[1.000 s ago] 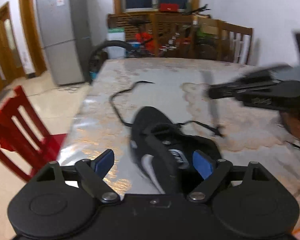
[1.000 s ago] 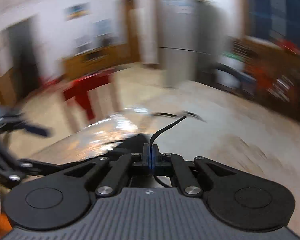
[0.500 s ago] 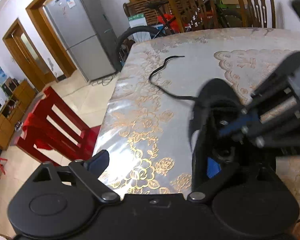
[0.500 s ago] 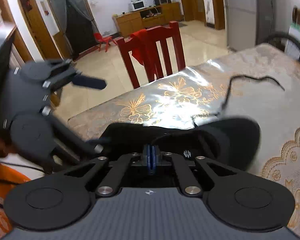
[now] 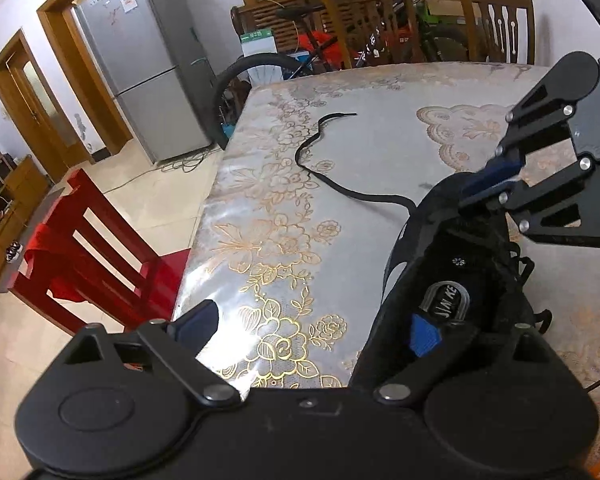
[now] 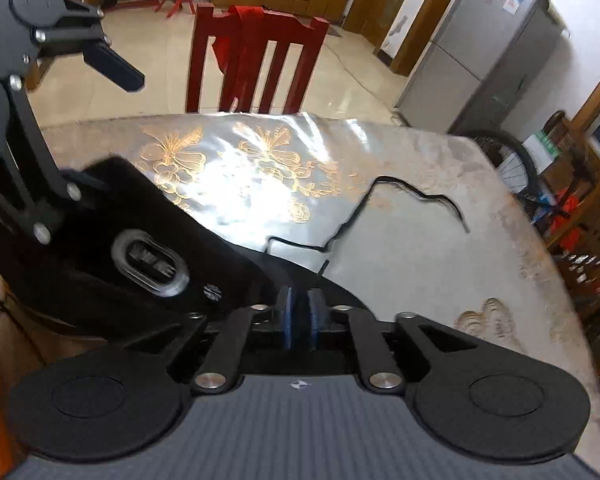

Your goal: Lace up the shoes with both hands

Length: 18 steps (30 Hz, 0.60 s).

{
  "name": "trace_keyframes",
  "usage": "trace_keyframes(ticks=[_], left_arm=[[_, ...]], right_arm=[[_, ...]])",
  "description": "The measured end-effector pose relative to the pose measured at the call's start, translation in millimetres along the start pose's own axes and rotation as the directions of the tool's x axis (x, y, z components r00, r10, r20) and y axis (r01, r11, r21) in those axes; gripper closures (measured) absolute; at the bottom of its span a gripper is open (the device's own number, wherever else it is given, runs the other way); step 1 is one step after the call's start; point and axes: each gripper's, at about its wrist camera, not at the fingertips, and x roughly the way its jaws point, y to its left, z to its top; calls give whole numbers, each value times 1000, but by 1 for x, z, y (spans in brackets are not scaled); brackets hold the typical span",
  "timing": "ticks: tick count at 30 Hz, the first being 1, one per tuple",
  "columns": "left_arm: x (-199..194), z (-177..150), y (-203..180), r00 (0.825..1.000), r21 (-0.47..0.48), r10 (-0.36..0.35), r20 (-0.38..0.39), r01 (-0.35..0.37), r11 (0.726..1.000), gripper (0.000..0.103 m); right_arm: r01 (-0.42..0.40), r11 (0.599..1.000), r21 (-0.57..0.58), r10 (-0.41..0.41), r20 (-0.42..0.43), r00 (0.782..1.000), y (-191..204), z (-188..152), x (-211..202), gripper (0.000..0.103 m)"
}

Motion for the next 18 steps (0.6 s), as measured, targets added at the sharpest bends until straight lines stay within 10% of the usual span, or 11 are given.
trace_keyframes(ticks=[8, 15, 18], left_arm=[[-5, 3, -2, 999, 13, -18, 32, 18, 1000, 8], [-8, 6, -1, 998, 3, -40, 48, 40, 999, 8], [-9, 8, -3, 997, 18, -53, 63, 52, 999, 8]], right_arm=[[-50, 975, 214, 60, -43, 997, -36, 4, 1, 68], [-72, 707, 704, 173, -73, 982, -78, -21, 21, 68], [-74, 695, 715, 153, -46, 987, -71, -23, 23, 69]])
